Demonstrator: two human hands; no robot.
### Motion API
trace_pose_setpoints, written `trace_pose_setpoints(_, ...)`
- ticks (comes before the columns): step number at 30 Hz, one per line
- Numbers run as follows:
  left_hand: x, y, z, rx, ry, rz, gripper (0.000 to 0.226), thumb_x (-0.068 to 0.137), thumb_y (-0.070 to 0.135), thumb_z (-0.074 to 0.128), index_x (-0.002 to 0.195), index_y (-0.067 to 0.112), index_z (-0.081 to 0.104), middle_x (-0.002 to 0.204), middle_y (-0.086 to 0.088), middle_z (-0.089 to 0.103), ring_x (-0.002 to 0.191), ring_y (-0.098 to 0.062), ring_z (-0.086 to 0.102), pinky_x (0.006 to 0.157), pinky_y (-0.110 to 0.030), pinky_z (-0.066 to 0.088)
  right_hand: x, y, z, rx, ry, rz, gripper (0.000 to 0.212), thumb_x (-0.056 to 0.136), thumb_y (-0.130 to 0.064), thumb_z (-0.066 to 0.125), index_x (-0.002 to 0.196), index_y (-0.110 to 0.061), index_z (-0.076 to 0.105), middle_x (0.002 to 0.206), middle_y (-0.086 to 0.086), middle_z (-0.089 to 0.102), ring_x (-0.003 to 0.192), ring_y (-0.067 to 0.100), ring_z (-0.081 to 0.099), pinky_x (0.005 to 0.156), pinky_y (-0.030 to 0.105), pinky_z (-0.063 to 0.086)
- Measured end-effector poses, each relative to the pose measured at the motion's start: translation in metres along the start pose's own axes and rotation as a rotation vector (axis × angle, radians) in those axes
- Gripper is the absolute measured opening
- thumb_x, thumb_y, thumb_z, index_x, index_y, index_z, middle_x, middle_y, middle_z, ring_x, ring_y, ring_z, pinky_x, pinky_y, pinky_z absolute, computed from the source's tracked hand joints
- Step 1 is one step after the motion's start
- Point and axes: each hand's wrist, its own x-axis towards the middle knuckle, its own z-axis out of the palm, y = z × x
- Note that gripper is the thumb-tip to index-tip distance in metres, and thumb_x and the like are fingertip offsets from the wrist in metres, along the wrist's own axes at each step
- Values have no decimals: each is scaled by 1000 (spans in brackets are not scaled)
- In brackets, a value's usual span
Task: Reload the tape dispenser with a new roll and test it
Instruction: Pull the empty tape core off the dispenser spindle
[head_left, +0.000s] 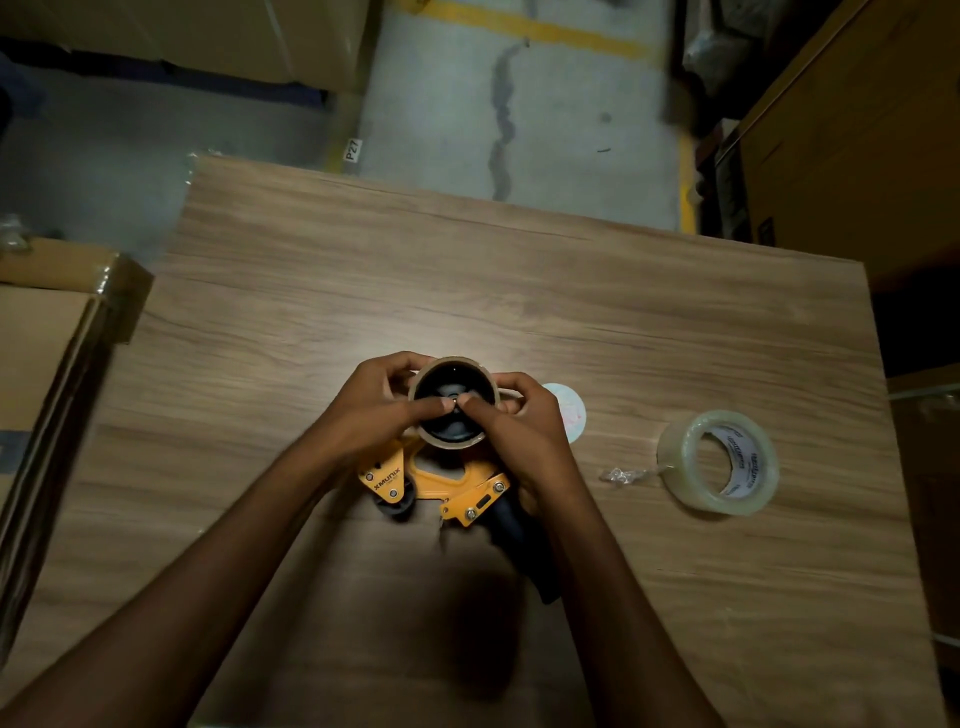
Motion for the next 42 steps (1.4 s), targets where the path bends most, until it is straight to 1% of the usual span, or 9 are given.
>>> trace_pose_setpoints(8, 0, -6, 2, -9, 72, 40, 33, 89, 1, 80, 119, 11, 74, 105, -7, 77, 90, -15, 73, 57, -9, 51, 3, -5, 4, -31, 17, 11, 30, 83, -16, 84, 110, -21, 71, 100, 17, 77, 89, 27, 78, 77, 40, 65)
trace_pose_setpoints(13, -3, -6, 3, 25, 109, 97, 34, 87, 1, 80, 119, 14, 77, 107, -2, 79, 87, 2, 73, 66, -10, 56, 2, -8, 8, -40, 54, -15, 30, 82, -14, 83, 107, -25, 70, 92, 13, 77, 86, 27, 78, 80, 47, 67)
trace_pose_setpoints(18, -6, -8, 2, -5, 170, 144, 31, 85, 15, 85, 116, 21, 81, 106, 2, 82, 99, -15, 78, 85, -33, 62, -7, -7, 9, 72, 90, -70, 27, 81, -21, 88, 105, -23, 75, 93, 15, 75, 85, 24, 78, 64, 29, 66)
trace_pose_setpoints(23, -11, -9, 0, -27, 188, 134, 26, 88, 13, 84, 114, 18, 81, 105, 2, 82, 94, -13, 77, 71, -24, 56, -9, -3, 10, 33, 143, -88, 32, 79, -35, 89, 104, -19, 77, 93, 5, 80, 85, 16, 80, 79, 42, 68)
trace_pose_setpoints(27, -11, -10, -7, -63, 136, 94, 29, 79, 24, 83, 108, 21, 82, 105, 0, 83, 105, -20, 78, 93, -41, 62, -11, -2, 12, 10, 125, -56, 34, 74, -43, 90, 94, -19, 76, 89, 5, 82, 85, 20, 81, 82, 49, 67)
trace_pose_setpoints(31, -10, -14, -13, -47, 83, 61, 27, 89, 11, 83, 116, 15, 80, 109, -4, 82, 108, -23, 78, 104, -51, 60, -13, -6, 10, 27, 67, -44, 28, 81, -33, 90, 94, -15, 74, 88, 6, 81, 82, 20, 81, 80, 45, 68)
trace_pose_setpoints(36, -13, -11, -17, -81, 29, 41, 30, 91, 8, 81, 120, 16, 79, 111, -4, 83, 108, -20, 78, 99, -41, 61, -15, -7, 11, 15, 49, -40, 28, 80, -35, 90, 92, -17, 72, 94, 10, 81, 87, 26, 81, 82, 48, 67)
trace_pose_setpoints(39, -15, -9, -19, -113, -13, 32, 30, 93, 6, 78, 121, 17, 79, 109, -2, 84, 107, -18, 79, 91, -32, 59, -17, -10, 8, 45, 25, -21, 26, 84, -32, 88, 96, -15, 71, 94, 12, 82, 86, 28, 81, 73, 42, 67)
trace_pose_setpoints(42, -18, -6, -18, -124, -27, 43, 31, 94, 8, 78, 123, 17, 78, 110, -2, 84, 108, -19, 79, 89, -31, 58, -19, -11, 7, 55, 11, -21, 31, 85, -36, 87, 102, -13, 73, 94, 10, 83, 86, 27, 82, 75, 46, 68)
